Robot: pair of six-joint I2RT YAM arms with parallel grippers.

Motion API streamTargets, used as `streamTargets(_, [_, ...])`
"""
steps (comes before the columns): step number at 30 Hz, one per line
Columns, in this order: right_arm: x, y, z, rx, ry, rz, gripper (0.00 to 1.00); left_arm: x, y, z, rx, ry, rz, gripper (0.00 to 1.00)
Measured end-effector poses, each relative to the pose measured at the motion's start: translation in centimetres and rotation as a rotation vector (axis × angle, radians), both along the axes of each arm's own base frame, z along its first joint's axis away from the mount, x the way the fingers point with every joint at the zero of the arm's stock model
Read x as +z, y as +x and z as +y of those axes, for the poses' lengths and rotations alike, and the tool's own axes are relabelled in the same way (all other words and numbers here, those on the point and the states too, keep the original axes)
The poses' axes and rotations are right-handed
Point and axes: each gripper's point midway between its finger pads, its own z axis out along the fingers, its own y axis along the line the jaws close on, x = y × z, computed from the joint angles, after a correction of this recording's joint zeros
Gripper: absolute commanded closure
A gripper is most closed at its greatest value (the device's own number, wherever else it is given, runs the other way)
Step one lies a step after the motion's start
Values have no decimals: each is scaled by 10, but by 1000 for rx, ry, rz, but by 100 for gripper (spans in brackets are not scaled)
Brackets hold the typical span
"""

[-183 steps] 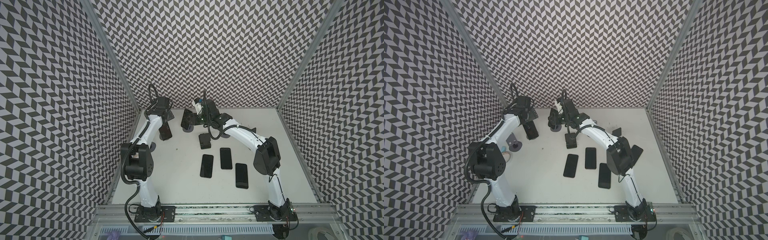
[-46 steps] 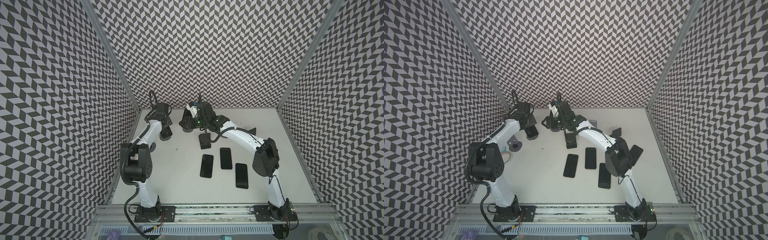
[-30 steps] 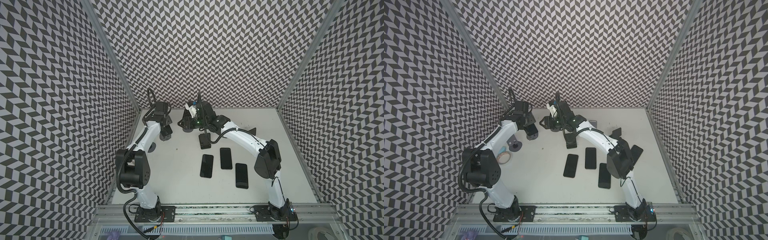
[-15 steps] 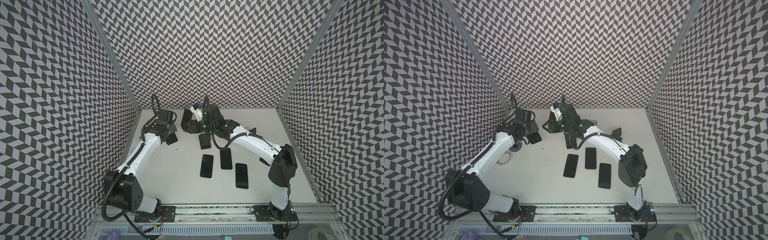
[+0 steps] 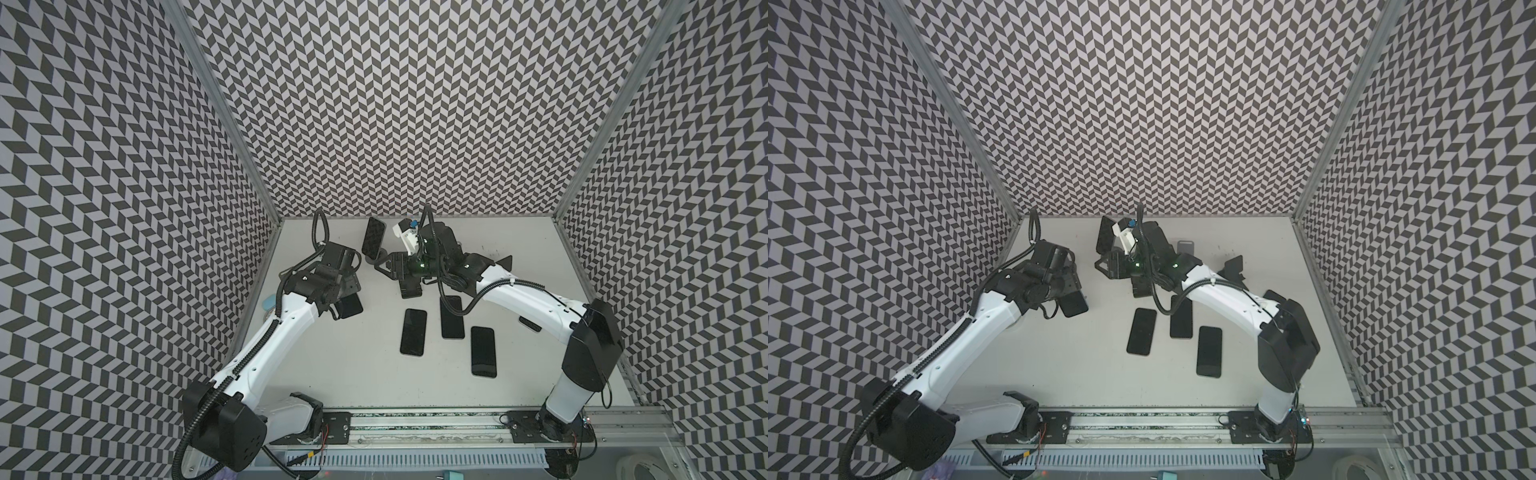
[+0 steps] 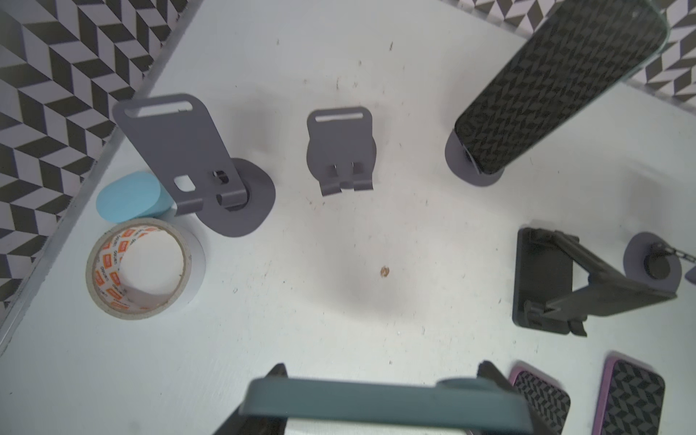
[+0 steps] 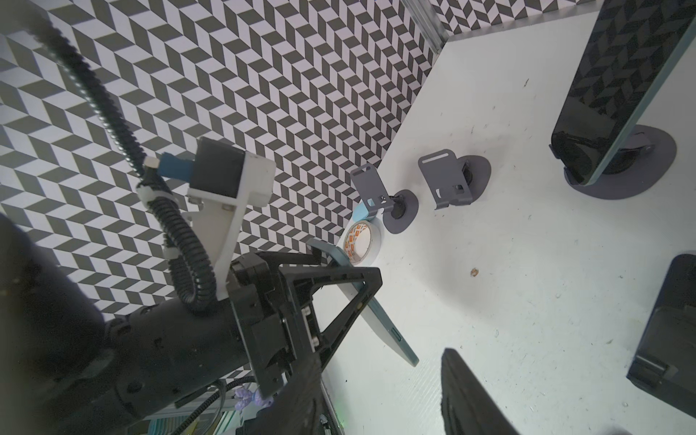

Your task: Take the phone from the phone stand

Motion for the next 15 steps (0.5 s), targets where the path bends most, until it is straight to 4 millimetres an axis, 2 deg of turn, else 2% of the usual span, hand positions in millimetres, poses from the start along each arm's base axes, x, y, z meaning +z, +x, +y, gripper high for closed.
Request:
streamTargets(7, [2, -29, -21, 7, -3, -1, 49, -16, -23, -28, -66, -12, 64, 33])
streamTargets(11, [11, -38, -36, -9, 2, -30, 49, -27, -33, -45, -104, -24, 104, 33])
streamTargets(15, [14, -44, -45, -20, 0, -48, 49, -45, -44, -53, -122, -26, 162, 33])
